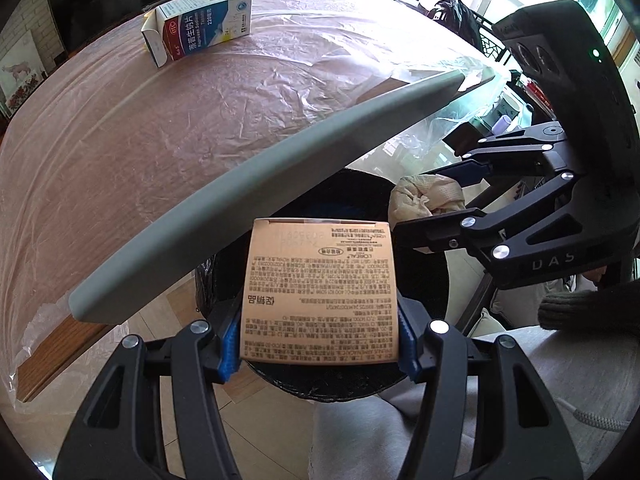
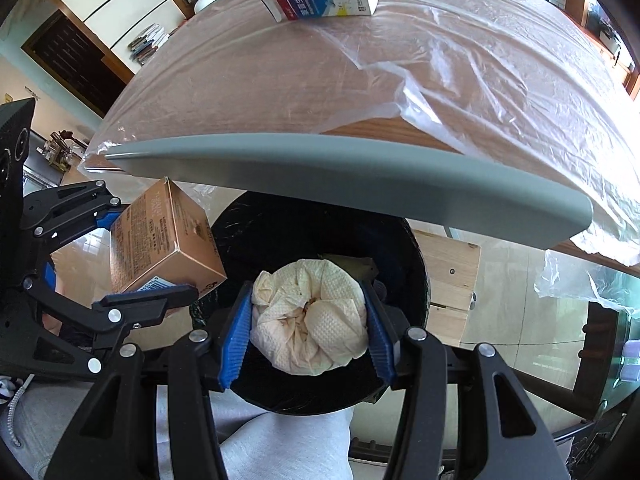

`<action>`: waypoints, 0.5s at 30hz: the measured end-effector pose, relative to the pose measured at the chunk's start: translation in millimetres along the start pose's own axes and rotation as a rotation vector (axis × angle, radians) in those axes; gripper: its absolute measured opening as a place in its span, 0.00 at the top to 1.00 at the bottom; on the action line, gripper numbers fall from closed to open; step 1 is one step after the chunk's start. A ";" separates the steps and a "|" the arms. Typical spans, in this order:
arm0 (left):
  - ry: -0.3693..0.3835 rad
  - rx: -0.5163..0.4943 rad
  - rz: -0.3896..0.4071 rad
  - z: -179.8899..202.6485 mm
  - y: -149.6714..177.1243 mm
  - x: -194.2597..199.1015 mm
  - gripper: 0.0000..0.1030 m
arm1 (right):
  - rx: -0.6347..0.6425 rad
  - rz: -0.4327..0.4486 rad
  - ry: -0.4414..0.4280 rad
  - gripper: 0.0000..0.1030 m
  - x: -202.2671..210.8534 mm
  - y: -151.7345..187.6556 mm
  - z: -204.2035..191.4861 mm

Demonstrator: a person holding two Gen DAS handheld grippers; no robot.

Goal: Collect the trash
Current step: 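Open both tools to drop the paper ball and box into the bin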

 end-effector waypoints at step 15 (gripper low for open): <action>0.034 0.025 0.055 -4.5 -8.3 17.1 0.26 | 0.047 0.056 0.032 0.35 27.2 -0.5 0.5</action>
Point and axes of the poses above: each gripper's, at about its wrist camera, not at the fingertips, and x roughly against the way its jaws point, z to its right, y to its underside, the point moved 7 cm from there along -x, roughly the way its jaws point, and after that the axes turned 14 degrees about -x, right-handed, at the moved point
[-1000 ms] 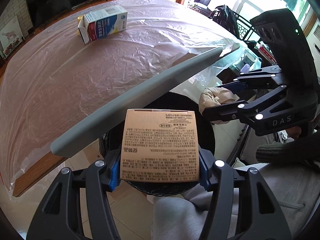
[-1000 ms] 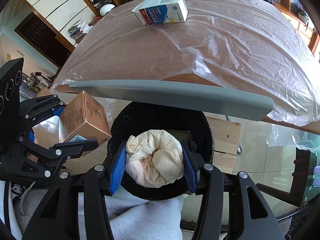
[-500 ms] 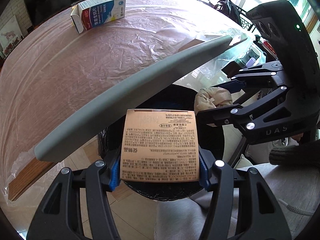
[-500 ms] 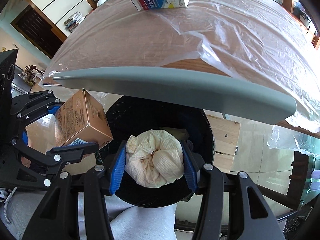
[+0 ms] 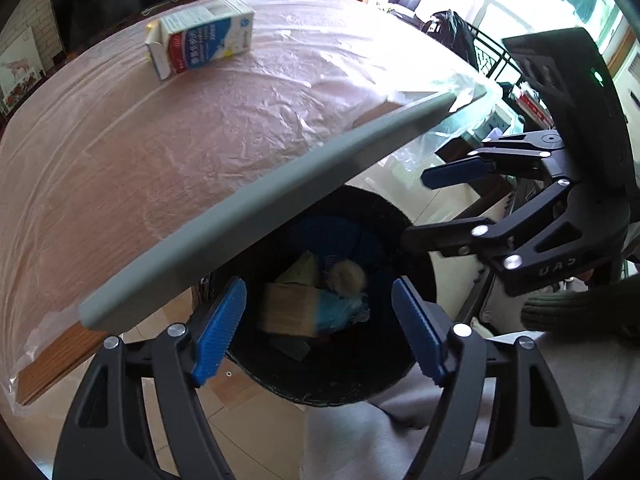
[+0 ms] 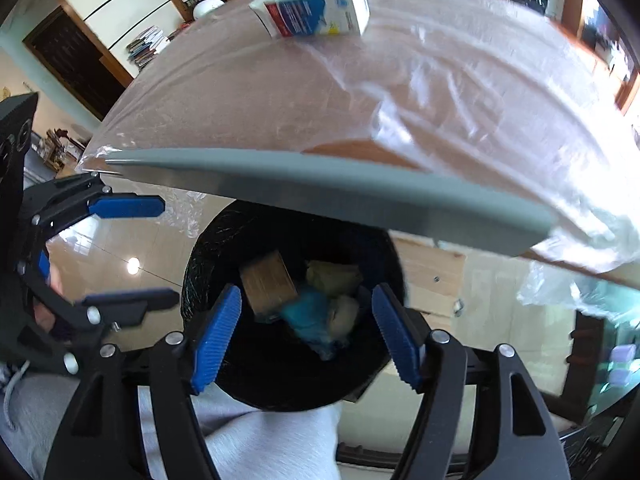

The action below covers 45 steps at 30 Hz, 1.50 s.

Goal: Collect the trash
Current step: 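Open both tools to drop the paper ball and box into the bin, then move both tools back over the table toward the milk carton and yellow cup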

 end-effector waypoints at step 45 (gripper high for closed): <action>0.007 0.276 0.027 -208.9 -158.5 -29.4 0.63 | 0.523 0.178 0.085 0.28 -43.9 -212.3 -63.4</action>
Point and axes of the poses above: each gripper's, at about its wrist camera, not at the fingertips, and x roughly against the way its jaws point, z to its right, y to its underside, the point moved 7 cm from there along -x, roughly the way its jaws point, and after that the axes turned 14 degrees about -x, right-handed, at the moved point
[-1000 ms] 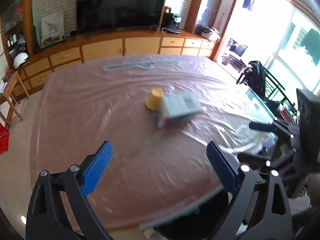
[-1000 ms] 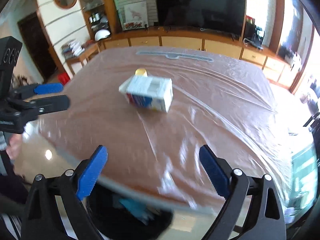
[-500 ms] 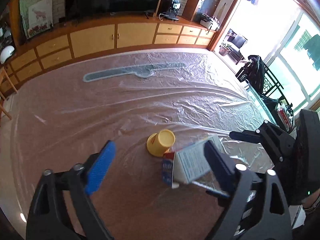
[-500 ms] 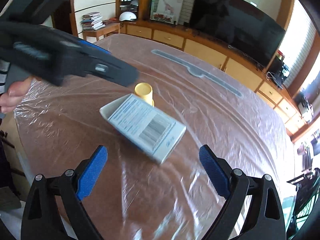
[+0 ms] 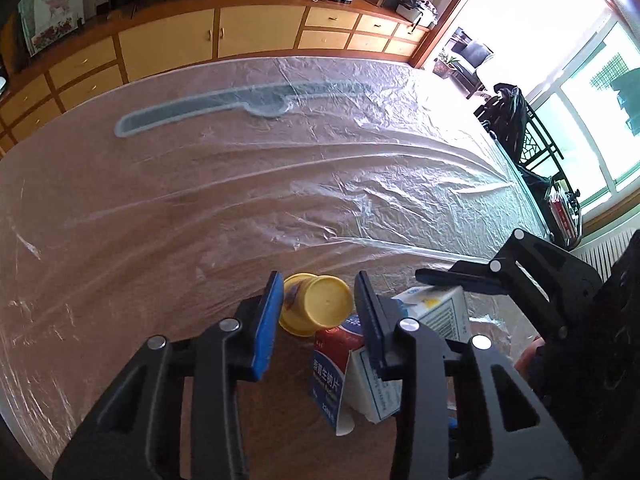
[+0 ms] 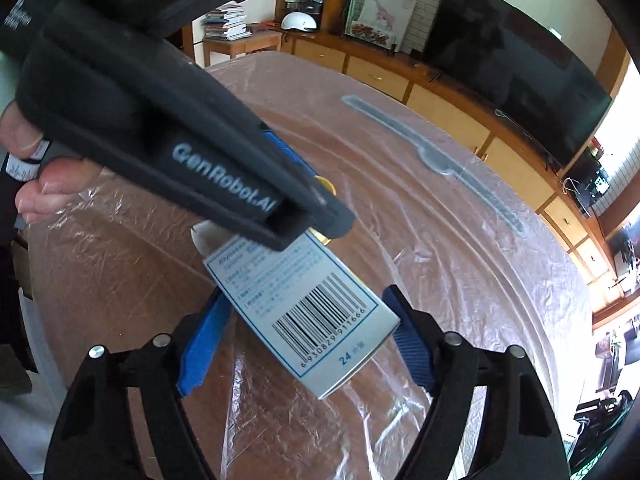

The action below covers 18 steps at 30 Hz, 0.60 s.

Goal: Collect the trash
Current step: 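Move both tools back over the table toward the milk carton and yellow cup, then grasp the white milk carton with the right tool while the left tool grasps the yellow cup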

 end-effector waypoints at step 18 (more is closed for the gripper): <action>-0.052 -0.053 0.091 -6.5 14.3 3.9 0.55 | -0.123 -0.027 0.003 0.46 32.0 44.4 -2.9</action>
Point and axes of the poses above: each gripper's, at about its wrist camera, not at the fingertips, and x roughly against the way its jaws point, z to its right, y to its underside, the point moved 7 cm from there along -x, roughly the way its jaws point, and after that the axes turned 14 degrees about -x, right-handed, at the moved point
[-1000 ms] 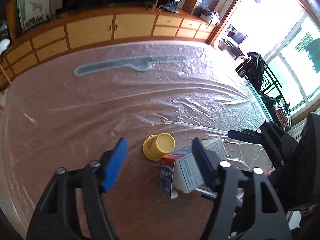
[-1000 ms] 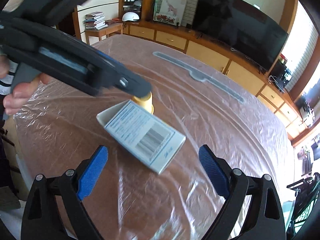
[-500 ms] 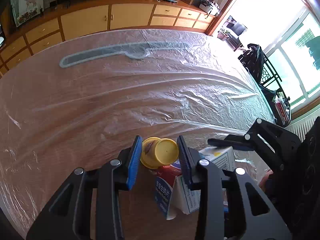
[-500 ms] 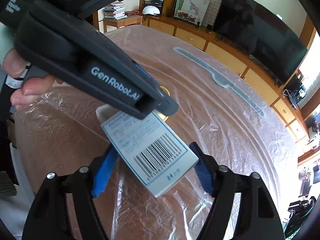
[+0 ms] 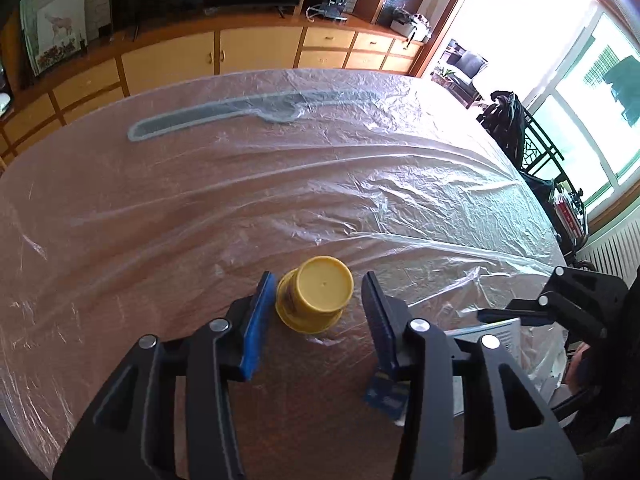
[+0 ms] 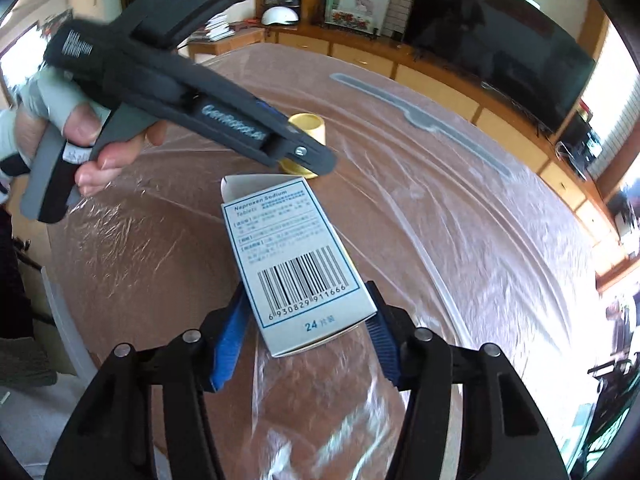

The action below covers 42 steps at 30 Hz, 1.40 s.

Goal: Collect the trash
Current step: 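Grasp the white milk carton with the right tool while the left tool grasps the yellow cup, then carry the milk carton and yellow cup over the black bin with both tools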

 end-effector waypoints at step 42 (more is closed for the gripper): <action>-0.040 0.040 0.133 8.4 42.6 49.2 0.65 | -0.420 0.057 -0.185 0.55 28.7 7.6 29.6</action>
Point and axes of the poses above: each gripper's, at about its wrist camera, not at the fingertips, and x roughly against the way its jaws point, z to its right, y to its underside, the point moved 7 cm from there along -x, roughly the way its jaws point, and after that the axes turned 14 degrees about -x, right-handed, at the moved point
